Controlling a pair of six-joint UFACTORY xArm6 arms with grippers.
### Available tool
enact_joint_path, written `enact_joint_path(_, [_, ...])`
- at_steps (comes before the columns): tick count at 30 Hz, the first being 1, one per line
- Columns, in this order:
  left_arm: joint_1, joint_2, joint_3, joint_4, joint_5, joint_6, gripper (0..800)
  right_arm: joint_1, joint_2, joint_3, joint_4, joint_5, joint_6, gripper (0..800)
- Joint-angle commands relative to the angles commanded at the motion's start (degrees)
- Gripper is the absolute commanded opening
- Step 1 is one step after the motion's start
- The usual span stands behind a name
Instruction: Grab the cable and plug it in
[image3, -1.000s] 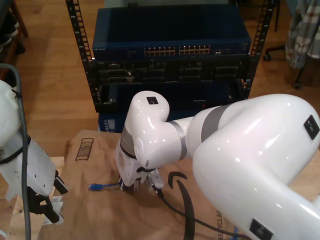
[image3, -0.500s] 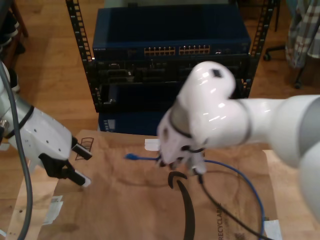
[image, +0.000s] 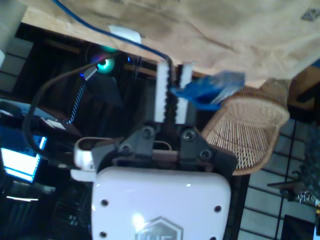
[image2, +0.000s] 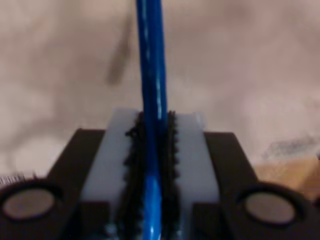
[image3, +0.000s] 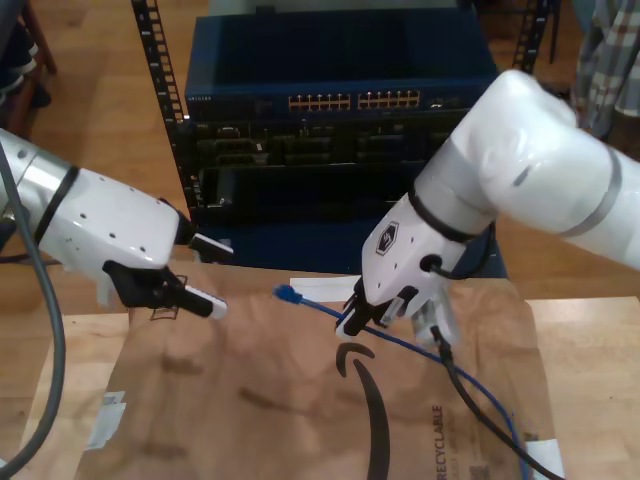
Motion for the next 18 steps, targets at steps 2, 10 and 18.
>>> enact_joint_path(2, [0.0, 0.4, -0.6, -1.7, 1.2, 0.0, 795, -0.2, -1.2, 0.0, 0.0, 0.4, 0.0, 20])
enact_joint_path(10, [0.0, 1.6, -0.7, -3.3, 3.8, -0.2, 770, -0.2, -1.8, -1.1, 0.1, 0.4, 0.1, 19])
enact_joint_path(18, [0.4, 1.8, -0.5, -4.8, 4.0, -0.5, 703, 0.2, -3.7, -1.5, 4.1, 1.8, 0.1, 20])
